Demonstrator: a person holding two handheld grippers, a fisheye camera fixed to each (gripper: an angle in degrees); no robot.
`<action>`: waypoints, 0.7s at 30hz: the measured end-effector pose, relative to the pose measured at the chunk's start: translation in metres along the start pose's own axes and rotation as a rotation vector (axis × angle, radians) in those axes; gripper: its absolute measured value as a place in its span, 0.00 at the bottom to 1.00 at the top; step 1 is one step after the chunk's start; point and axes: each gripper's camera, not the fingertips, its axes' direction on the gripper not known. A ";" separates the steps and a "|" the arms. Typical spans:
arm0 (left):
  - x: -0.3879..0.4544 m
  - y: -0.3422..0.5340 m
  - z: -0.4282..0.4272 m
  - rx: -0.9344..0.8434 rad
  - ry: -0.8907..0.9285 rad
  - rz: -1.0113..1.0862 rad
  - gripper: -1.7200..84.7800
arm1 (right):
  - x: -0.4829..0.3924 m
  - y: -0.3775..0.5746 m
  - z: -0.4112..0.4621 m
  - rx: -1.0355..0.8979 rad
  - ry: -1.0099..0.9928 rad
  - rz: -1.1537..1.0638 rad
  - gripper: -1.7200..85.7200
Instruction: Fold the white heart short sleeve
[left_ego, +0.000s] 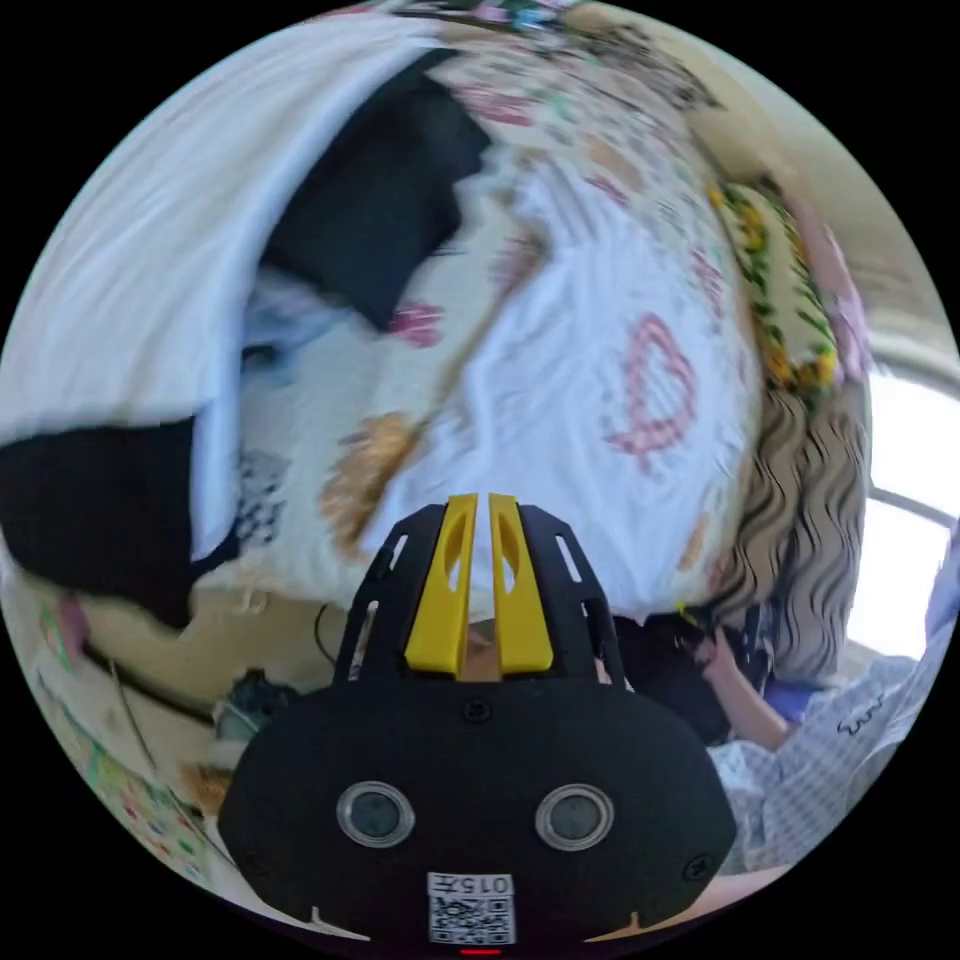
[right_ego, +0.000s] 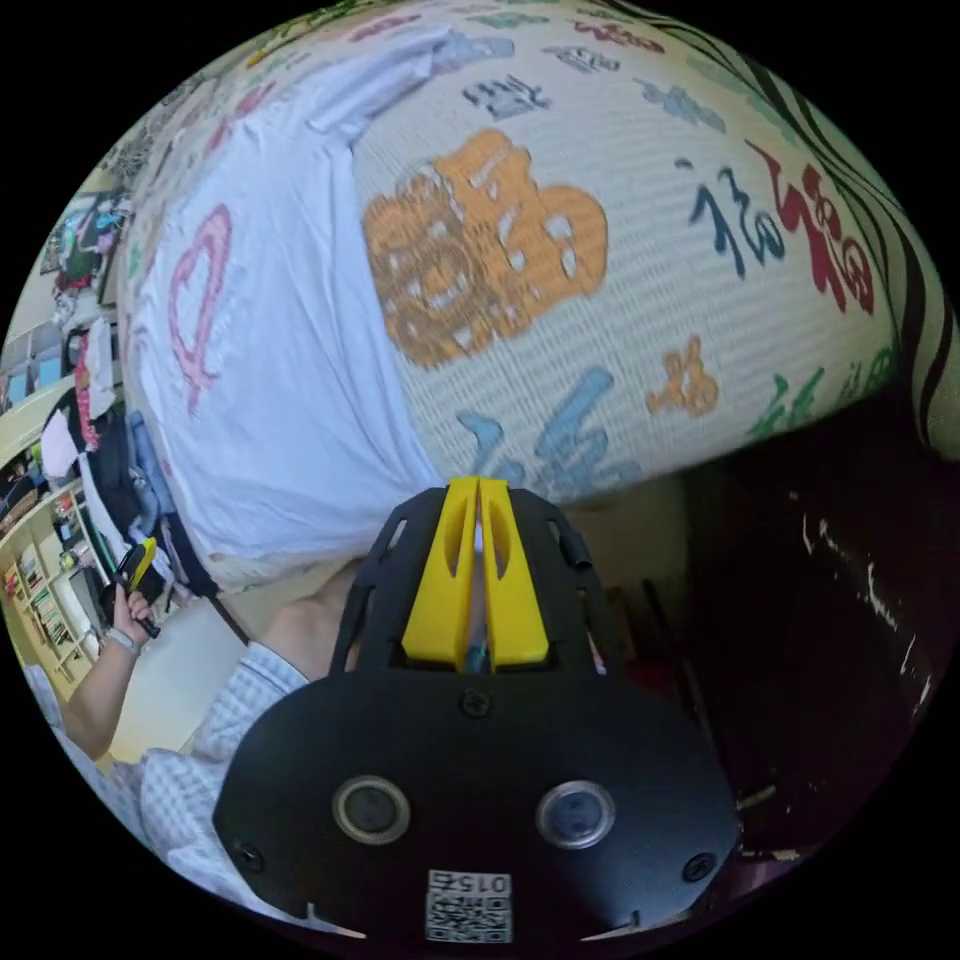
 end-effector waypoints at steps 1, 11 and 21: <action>0.039 -0.023 0.016 -0.045 0.038 0.143 0.06 | -0.002 -0.006 -0.008 0.027 -0.012 -0.006 0.01; 0.433 -0.182 0.188 -0.209 0.225 1.006 0.10 | 0.000 -0.115 -0.124 0.399 -0.308 0.041 0.06; 0.650 -0.177 0.336 -0.297 -0.160 1.385 0.10 | 0.002 -0.200 -0.147 0.296 -0.387 0.028 0.09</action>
